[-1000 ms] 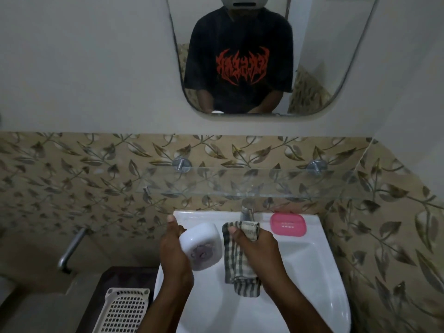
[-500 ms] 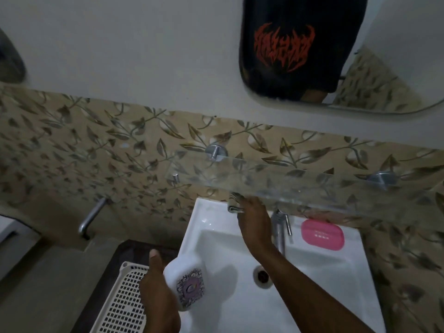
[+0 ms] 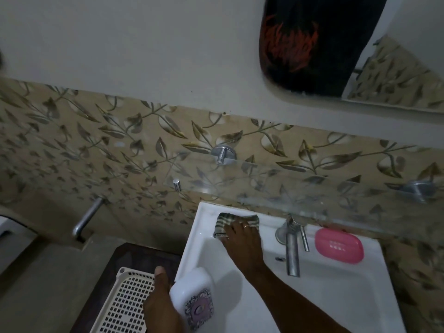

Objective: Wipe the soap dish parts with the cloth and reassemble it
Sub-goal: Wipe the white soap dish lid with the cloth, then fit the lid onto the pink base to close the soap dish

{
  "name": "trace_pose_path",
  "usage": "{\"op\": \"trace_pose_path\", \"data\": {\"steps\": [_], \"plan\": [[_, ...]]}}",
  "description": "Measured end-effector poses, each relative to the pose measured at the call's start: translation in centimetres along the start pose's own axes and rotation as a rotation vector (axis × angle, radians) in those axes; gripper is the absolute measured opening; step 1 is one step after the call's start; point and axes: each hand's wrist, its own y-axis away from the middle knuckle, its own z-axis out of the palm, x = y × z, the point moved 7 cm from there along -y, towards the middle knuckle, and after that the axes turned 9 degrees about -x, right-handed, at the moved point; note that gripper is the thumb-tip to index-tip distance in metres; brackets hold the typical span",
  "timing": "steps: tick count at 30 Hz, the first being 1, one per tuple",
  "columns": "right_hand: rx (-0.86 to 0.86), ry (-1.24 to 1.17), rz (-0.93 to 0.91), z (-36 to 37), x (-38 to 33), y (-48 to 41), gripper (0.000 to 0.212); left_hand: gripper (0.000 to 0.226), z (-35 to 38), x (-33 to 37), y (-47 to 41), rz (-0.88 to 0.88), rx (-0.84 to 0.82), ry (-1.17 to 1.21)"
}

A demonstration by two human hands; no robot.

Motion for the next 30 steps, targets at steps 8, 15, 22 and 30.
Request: {"op": "trace_pose_path", "data": {"steps": [8,15,22,30], "plan": [[-0.048,-0.708,0.180,-5.9,0.2,4.0,0.020,0.054,4.0,1.3,0.9,0.006,-0.221,0.176],[0.019,-1.296,0.289,-13.8,1.3,14.8,0.050,0.044,10.5,1.1,7.0,0.045,-0.589,0.109],[0.094,-1.270,0.477,-13.4,8.9,21.4,0.107,0.046,18.6,-2.4,14.7,0.017,-0.809,-0.122],[0.135,-1.174,0.762,-12.7,17.0,26.1,0.108,0.038,27.1,-6.2,16.7,0.126,-0.973,-0.374]]}}
